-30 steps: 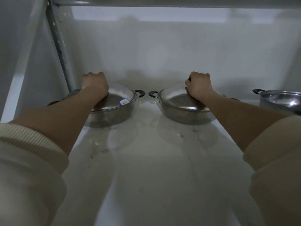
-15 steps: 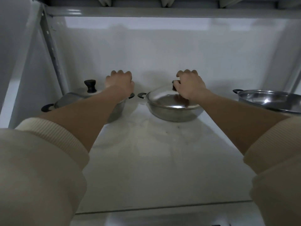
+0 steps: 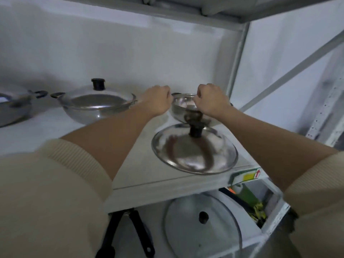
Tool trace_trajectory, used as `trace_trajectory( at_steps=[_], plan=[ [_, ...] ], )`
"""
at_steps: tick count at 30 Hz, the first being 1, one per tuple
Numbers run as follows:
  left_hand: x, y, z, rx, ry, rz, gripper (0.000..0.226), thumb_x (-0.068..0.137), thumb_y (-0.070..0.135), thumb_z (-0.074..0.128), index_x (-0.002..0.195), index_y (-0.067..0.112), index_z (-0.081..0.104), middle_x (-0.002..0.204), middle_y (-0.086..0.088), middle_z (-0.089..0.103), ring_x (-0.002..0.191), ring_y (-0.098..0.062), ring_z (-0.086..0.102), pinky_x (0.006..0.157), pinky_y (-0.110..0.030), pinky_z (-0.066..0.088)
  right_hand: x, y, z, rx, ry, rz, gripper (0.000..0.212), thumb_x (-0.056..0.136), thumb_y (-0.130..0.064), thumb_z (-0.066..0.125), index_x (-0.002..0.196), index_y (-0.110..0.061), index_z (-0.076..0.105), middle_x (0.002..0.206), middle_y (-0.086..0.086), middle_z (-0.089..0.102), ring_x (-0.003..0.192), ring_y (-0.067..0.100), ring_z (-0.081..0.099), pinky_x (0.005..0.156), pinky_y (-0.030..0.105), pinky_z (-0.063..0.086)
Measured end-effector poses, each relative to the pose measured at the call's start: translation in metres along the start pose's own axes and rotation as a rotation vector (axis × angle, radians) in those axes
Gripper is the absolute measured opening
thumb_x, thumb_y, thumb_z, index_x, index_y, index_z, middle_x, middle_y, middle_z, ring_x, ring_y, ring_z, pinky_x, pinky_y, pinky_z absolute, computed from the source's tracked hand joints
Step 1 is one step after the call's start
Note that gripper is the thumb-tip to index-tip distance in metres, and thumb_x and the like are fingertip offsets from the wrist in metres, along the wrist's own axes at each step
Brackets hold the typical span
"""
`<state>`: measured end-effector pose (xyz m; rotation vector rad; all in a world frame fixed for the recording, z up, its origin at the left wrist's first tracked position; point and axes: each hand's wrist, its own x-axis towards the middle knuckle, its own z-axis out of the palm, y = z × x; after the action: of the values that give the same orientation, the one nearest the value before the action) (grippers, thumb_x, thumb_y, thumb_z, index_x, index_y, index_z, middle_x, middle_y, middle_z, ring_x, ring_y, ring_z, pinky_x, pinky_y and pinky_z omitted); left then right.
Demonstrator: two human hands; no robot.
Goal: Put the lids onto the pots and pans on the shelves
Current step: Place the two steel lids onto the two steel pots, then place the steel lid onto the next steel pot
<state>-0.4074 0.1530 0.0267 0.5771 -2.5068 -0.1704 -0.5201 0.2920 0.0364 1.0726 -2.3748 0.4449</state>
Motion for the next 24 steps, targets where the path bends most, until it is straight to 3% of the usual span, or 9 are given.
trace_trajectory(
  at_steps=[4, 7, 10, 11, 13, 15, 17, 19, 24],
  plan=[
    [-0.008, 0.066, 0.026, 0.021, -0.218, 0.124, 0.054, 0.094, 0.058, 0.033, 0.1, 0.016, 0.065, 0.116, -0.013, 0.065, 0.102, -0.031, 0.059, 0.086, -0.037, 0.044, -0.009, 0.055, 0.001, -0.036, -0.047, 0.144, 0.037, 0.093, -0.028, 0.041, 0.12, -0.006, 0.055, 0.123, 0.018, 0.055, 0.118, 0.036, 0.047, 0.092, 0.045, 0.045],
    [-0.013, 0.091, 0.034, 0.135, -0.4, 0.181, 0.052, 0.085, 0.072, 0.035, 0.08, 0.024, 0.053, 0.1, -0.003, 0.059, 0.091, -0.023, 0.053, 0.077, -0.034, 0.042, -0.013, 0.092, 0.005, -0.052, -0.016, 0.375, 0.042, 0.095, -0.032, 0.04, 0.126, -0.005, 0.047, 0.13, 0.017, 0.048, 0.124, 0.037, 0.041, 0.098, 0.046, 0.039],
    [-0.018, 0.099, 0.034, 0.289, -0.47, 0.198, 0.048, 0.086, 0.065, 0.043, 0.1, 0.021, 0.056, 0.099, -0.006, 0.053, 0.088, -0.024, 0.05, 0.075, -0.034, 0.041, -0.02, 0.118, 0.012, 0.139, -0.091, 0.573, 0.045, 0.095, -0.033, 0.041, 0.127, -0.002, 0.047, 0.13, 0.018, 0.051, 0.123, 0.038, 0.047, 0.097, 0.044, 0.043],
    [-0.02, 0.1, 0.033, 0.324, -0.453, 0.206, 0.045, 0.089, 0.058, 0.043, 0.106, 0.018, 0.058, 0.104, -0.009, 0.056, 0.089, -0.026, 0.051, 0.075, -0.034, 0.043, -0.02, 0.122, 0.015, 0.278, -0.152, 0.595, 0.042, 0.095, -0.028, 0.041, 0.125, 0.0, 0.049, 0.127, 0.019, 0.054, 0.119, 0.039, 0.052, 0.095, 0.043, 0.045],
    [-0.025, 0.103, 0.031, 0.373, -0.382, 0.273, 0.031, 0.093, 0.042, 0.043, 0.096, 0.016, 0.059, 0.105, -0.011, 0.062, 0.084, -0.025, 0.052, 0.073, -0.033, 0.044, -0.019, 0.125, 0.021, 0.594, -0.256, 0.607, 0.033, 0.097, -0.016, 0.038, 0.121, 0.001, 0.054, 0.109, 0.019, 0.06, 0.101, 0.035, 0.061, 0.083, 0.038, 0.052],
    [-0.029, 0.104, 0.023, 0.4, -0.303, 0.302, 0.019, 0.092, 0.034, 0.044, 0.083, 0.02, 0.052, 0.094, -0.008, 0.06, 0.078, -0.024, 0.048, 0.067, -0.03, 0.04, -0.015, 0.121, 0.023, 0.884, -0.293, 0.682, 0.027, 0.098, -0.008, 0.038, 0.116, 0.002, 0.056, 0.084, 0.014, 0.058, 0.067, 0.022, 0.056, 0.052, 0.024, 0.053],
    [-0.032, 0.103, 0.007, 0.393, -0.228, 0.269, 0.016, 0.088, 0.034, 0.047, 0.078, 0.022, 0.052, 0.084, -0.005, 0.054, 0.077, -0.025, 0.047, 0.065, -0.028, 0.037, -0.008, 0.116, 0.019, 1.088, -0.278, 0.792, 0.019, 0.097, -0.003, 0.039, 0.09, -0.002, 0.056, 0.069, 0.01, 0.048, 0.054, 0.017, 0.048, 0.031, 0.013, 0.043],
    [-0.033, 0.1, -0.013, 0.381, -0.146, 0.226, 0.015, 0.084, 0.034, 0.049, 0.075, 0.023, 0.052, 0.08, -0.004, 0.051, 0.078, -0.027, 0.047, 0.066, -0.029, 0.037, -0.004, 0.113, 0.016, 1.165, -0.264, 0.849, 0.028, 0.097, -0.001, 0.038, 0.071, -0.007, 0.046, 0.067, 0.012, 0.047, 0.052, 0.018, 0.046, 0.027, 0.012, 0.039],
    [-0.017, 0.098, -0.041, 0.348, 0.079, 0.071, 0.023, 0.083, 0.042, 0.049, 0.086, 0.019, 0.053, 0.083, -0.008, 0.054, 0.08, -0.031, 0.047, 0.071, -0.034, 0.041, -0.002, 0.117, 0.017, 1.108, -0.303, 0.788, 0.017, 0.097, -0.002, 0.036, 0.084, -0.005, 0.047, 0.066, 0.008, 0.047, 0.052, 0.015, 0.045, 0.026, 0.009, 0.034]
  ],
)
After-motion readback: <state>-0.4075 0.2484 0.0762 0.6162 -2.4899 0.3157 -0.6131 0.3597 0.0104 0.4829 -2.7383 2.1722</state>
